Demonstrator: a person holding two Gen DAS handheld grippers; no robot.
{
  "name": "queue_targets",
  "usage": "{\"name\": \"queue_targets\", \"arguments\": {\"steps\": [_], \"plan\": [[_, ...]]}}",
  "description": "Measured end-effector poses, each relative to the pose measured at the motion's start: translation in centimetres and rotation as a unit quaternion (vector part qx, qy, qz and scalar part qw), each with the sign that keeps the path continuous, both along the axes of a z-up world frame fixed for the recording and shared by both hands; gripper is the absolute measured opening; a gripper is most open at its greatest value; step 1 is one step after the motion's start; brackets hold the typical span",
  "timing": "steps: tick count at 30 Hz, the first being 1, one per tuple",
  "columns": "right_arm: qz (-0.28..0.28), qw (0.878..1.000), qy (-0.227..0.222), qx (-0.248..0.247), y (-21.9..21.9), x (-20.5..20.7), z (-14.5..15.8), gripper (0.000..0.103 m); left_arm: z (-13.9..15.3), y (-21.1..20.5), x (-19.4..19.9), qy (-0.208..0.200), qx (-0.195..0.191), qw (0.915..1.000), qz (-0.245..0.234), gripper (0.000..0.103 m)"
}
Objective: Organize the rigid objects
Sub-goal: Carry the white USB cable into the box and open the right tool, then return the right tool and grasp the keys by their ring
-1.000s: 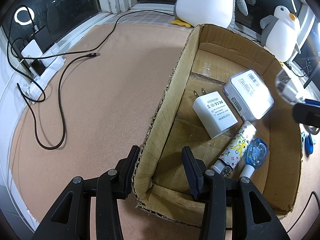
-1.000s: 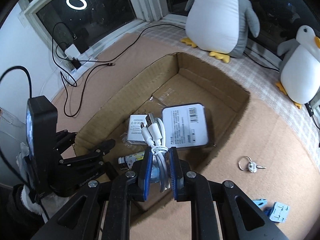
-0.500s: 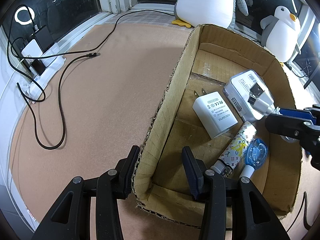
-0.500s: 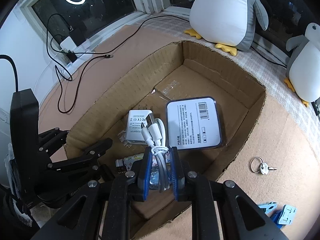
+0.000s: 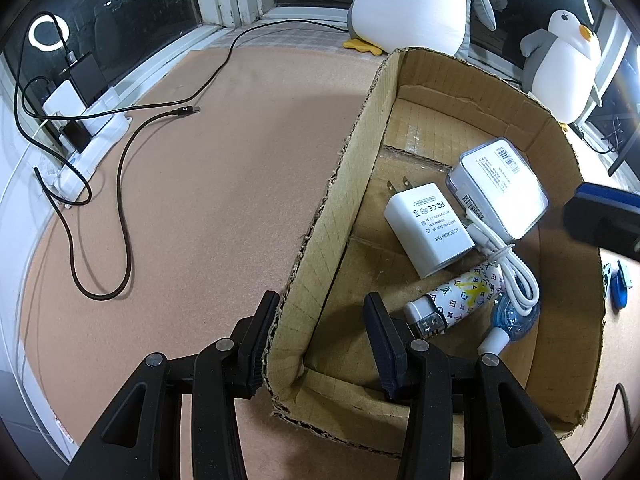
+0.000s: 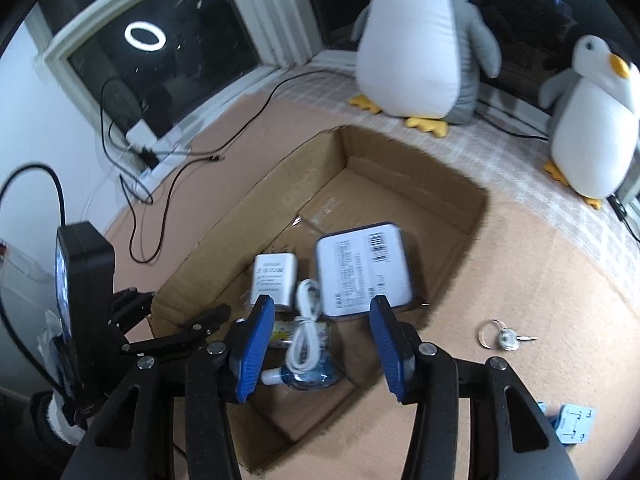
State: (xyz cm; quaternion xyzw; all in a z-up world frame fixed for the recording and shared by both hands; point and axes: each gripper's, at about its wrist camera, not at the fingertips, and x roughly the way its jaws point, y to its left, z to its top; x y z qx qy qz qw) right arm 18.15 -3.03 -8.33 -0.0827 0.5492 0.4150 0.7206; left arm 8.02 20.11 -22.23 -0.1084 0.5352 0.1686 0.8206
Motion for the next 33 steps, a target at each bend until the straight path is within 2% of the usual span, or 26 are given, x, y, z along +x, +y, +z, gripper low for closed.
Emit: {"name": "queue_targets", "arguments": {"steps": [8, 15, 23, 28, 33], "plan": [[-0.067, 0.998, -0.002, 0.011, -5.5, 3.2, 0.9, 0.046, 0.0, 0.1, 0.0, 0.000, 0.001, 1.0000, 0.000, 0.047], [-0.108, 0.994, 0.019, -0.005, -9.4, 6.3, -0.3, 0.046, 0.0, 0.0, 0.0, 0.000, 0.001, 1.0000, 0.000, 0.047], [-0.092, 0.994, 0.055, -0.022, -10.2, 8.1, -3.9, 0.045, 0.0, 0.0, 0.1, 0.001, 0.002, 1.0000, 0.000, 0.047], [-0.038, 0.997, 0.034, -0.060, -9.4, 7.1, -5.5, 0.036, 0.0, 0.0, 0.1, 0.001, 0.001, 1.0000, 0.000, 0.048], [0.026, 0.995, 0.007, -0.096, -9.1, 5.9, -6.6, 0.034, 0.0, 0.1, 0.0, 0.001, 0.001, 1.0000, 0.001, 0.048]]}}
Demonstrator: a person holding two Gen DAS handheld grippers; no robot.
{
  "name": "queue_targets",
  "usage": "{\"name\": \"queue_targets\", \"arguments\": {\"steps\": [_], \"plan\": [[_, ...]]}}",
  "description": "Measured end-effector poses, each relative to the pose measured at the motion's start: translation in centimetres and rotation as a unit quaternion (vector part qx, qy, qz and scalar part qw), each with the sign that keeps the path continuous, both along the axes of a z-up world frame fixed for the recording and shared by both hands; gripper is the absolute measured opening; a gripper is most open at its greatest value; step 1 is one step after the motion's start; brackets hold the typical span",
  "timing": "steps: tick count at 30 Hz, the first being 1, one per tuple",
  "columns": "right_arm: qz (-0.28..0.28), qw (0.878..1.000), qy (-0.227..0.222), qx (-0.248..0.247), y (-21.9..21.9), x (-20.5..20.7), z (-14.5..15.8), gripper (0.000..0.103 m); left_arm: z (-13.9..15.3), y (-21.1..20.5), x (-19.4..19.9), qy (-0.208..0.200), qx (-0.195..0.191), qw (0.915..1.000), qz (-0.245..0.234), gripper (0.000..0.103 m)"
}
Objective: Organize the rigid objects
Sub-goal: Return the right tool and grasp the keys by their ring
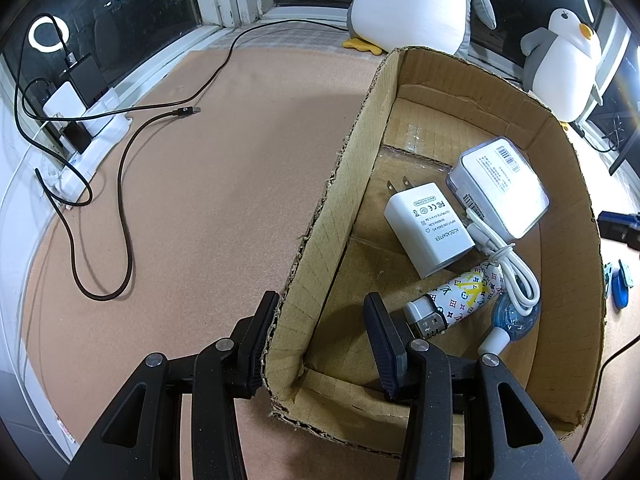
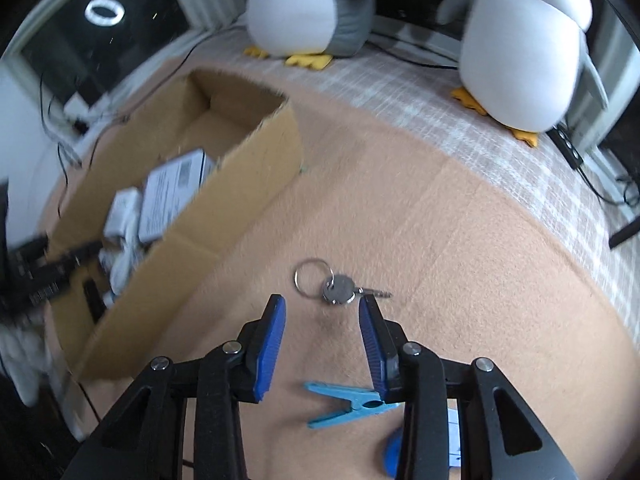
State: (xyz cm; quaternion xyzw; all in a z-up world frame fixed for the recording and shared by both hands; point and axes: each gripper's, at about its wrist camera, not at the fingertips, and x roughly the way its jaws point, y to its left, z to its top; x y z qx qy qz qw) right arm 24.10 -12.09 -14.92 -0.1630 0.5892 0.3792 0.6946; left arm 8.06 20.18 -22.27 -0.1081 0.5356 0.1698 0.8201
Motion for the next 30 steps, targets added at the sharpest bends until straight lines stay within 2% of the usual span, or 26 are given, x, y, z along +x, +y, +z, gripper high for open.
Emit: {"name": "queue_targets", "arguments": {"steps": [9, 14, 22, 30], "plan": [[0.093, 0.992, -0.056, -0.069, 1.4, -1.2, -1.5, 0.034, 0.0, -0.1, 0.0, 0.001, -0.002, 1.0000, 0.002, 0.048], [0.133, 0.984, -0.086, -0.077, 2.1, -1.2, -1.5, 0.031, 0.0, 0.0, 0.0, 0.002, -0.006, 1.0000, 0.003, 0.048], [0.149, 0.986, -0.052, -0.051, 2.6, 0.1, -1.8, 0.018, -0.1, 0.3, 0.1, 0.003, -0.011, 0.9999, 0.006, 0.049], [0.133, 0.991, -0.015, -0.025, 2.6, 0.9, -2.0, 0.018, -0.1, 0.2, 0.2, 0.003, -0.011, 0.9999, 0.008, 0.049]]}}
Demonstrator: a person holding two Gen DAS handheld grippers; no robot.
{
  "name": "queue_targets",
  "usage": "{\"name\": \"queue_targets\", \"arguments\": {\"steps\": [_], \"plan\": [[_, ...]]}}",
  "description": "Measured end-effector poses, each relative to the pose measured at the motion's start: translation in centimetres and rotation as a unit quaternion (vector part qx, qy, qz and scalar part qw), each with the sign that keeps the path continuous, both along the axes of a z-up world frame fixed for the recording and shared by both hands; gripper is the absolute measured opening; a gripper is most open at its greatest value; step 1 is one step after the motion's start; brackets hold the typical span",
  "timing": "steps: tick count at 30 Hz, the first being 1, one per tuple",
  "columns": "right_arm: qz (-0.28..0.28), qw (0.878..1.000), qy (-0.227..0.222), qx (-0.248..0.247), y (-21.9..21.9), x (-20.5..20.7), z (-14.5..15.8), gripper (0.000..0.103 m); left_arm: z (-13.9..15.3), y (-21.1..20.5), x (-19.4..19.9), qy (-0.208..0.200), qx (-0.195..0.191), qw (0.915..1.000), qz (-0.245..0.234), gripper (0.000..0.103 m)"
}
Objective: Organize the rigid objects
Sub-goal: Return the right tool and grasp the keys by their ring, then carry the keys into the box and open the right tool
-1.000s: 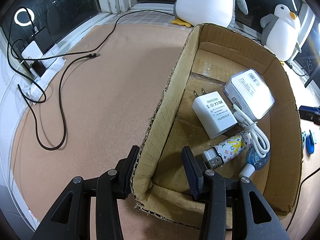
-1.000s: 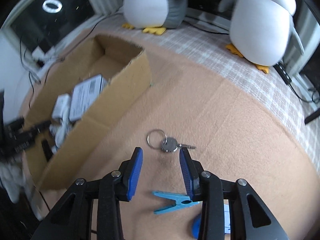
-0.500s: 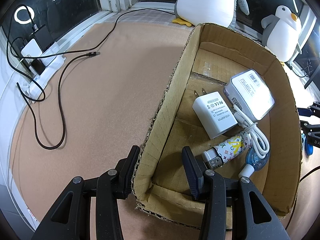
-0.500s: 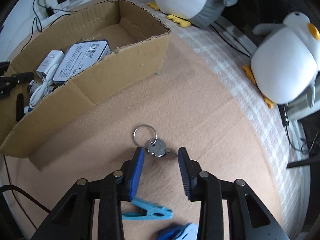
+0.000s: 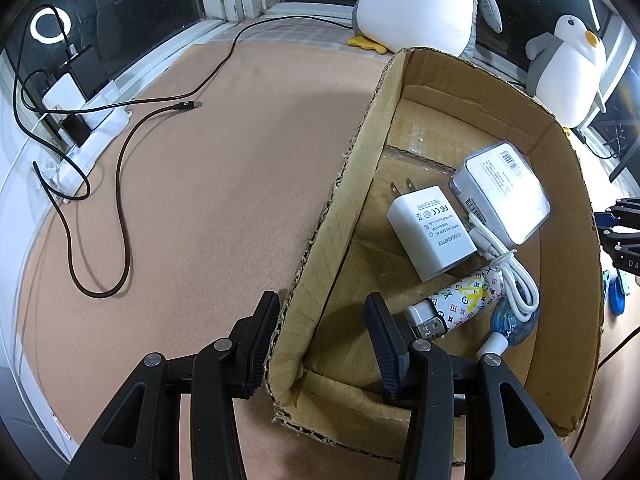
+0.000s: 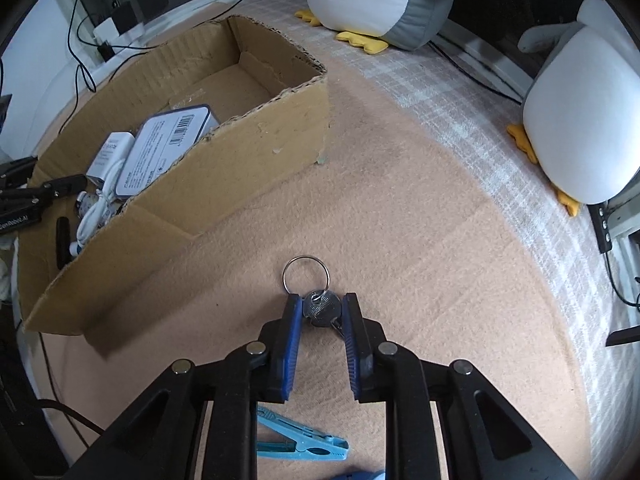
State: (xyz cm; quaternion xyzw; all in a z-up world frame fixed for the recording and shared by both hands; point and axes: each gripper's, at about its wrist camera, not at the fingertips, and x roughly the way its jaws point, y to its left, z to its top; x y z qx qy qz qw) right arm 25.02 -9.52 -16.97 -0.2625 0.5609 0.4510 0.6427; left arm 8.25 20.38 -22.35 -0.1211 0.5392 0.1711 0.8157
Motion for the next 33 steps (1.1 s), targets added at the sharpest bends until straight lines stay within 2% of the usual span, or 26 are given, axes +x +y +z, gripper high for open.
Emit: {"name": "queue_targets", "arguments": {"steps": [3, 9, 13, 19, 25, 33], "plan": [[0.005, 1.000, 0.000, -0.005, 0.1, -0.3, 0.0, 0.018, 0.0, -0.1, 0.1, 0.000, 0.001, 1.0000, -0.001, 0.049], [-0.003, 1.000, 0.029, -0.008, 0.1, 0.6, -0.3, 0.019, 0.1, 0.0, 0.1, 0.000, 0.000, 1.0000, -0.001, 0.049], [-0.070, 0.992, 0.101, 0.023, -1.1, 2.7, -0.7, 0.018, 0.1, 0.0, 0.2, 0.000, 0.000, 1.0000, -0.001, 0.049], [-0.120, 0.982, 0.137, 0.049, -2.6, 3.7, -1.0, 0.018, 0.1, 0.0, 0.1, 0.000, -0.001, 1.0000, -0.001, 0.049], [-0.147, 0.974, 0.151, 0.076, -3.2, 4.4, -0.3, 0.018, 0.1, 0.0, 0.1, -0.001, -0.001, 1.0000, -0.001, 0.049], [-0.165, 0.970, 0.144, 0.104, -3.9, 4.5, 2.0, 0.018, 0.1, 0.1, 0.2, -0.001, -0.002, 1.0000, -0.001, 0.049]]}}
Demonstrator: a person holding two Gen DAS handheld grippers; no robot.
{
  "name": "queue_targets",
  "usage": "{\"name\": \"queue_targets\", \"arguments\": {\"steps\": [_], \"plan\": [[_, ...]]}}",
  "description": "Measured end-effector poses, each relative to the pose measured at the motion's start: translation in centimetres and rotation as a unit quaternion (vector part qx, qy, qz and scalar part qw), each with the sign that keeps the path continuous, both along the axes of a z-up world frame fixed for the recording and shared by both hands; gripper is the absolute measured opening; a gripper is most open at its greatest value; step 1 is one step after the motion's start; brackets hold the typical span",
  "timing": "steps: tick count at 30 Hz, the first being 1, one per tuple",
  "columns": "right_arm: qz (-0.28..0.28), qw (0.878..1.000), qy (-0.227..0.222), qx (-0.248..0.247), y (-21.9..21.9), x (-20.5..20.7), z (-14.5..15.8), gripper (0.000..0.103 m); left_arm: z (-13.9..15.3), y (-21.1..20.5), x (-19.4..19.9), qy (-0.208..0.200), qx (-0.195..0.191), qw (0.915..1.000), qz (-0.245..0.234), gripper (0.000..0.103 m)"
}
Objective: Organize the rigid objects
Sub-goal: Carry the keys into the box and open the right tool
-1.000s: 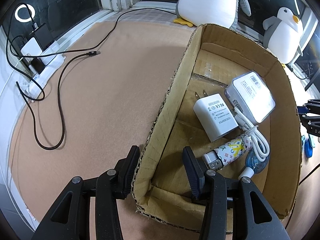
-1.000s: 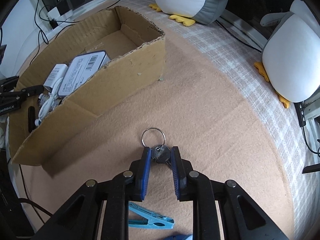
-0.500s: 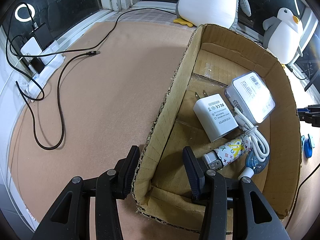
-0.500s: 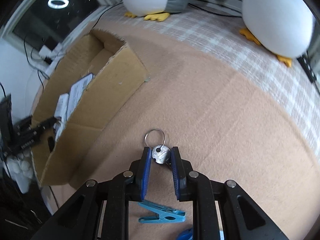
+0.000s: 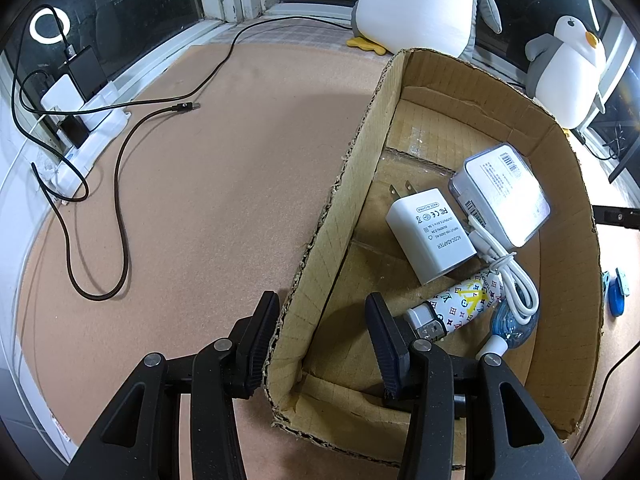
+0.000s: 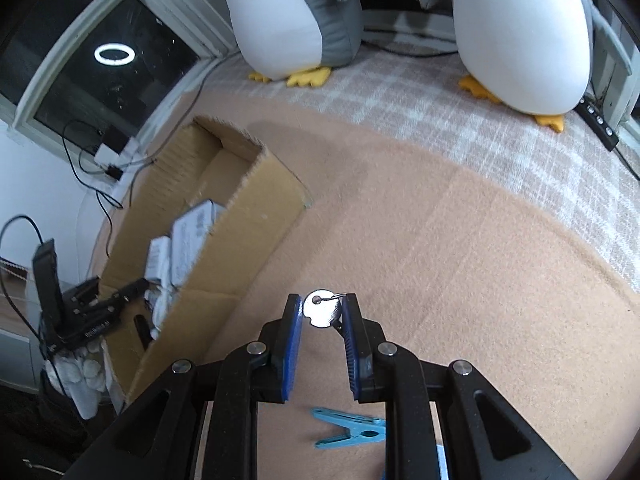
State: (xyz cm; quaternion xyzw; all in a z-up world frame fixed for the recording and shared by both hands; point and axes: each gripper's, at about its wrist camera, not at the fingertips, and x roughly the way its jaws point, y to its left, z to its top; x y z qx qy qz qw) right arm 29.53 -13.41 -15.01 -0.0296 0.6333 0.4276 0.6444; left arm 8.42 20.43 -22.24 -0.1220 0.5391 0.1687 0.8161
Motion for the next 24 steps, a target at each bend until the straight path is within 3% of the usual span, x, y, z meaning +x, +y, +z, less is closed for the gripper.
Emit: {"name": "queue_targets", "arguments": {"steps": [11, 24], "plan": [[0.018, 0.996, -0.066, 0.048, 5.2, -0.9, 6.6, 0.018, 0.1, 0.0, 0.1, 0.000, 0.000, 1.0000, 0.000, 0.049], [0.060, 0.992, -0.103, 0.047, 12.8, -3.0, 7.2, 0.018, 0.1, 0.1, 0.1, -0.001, 0.000, 1.0000, 0.000, 0.049]]}}
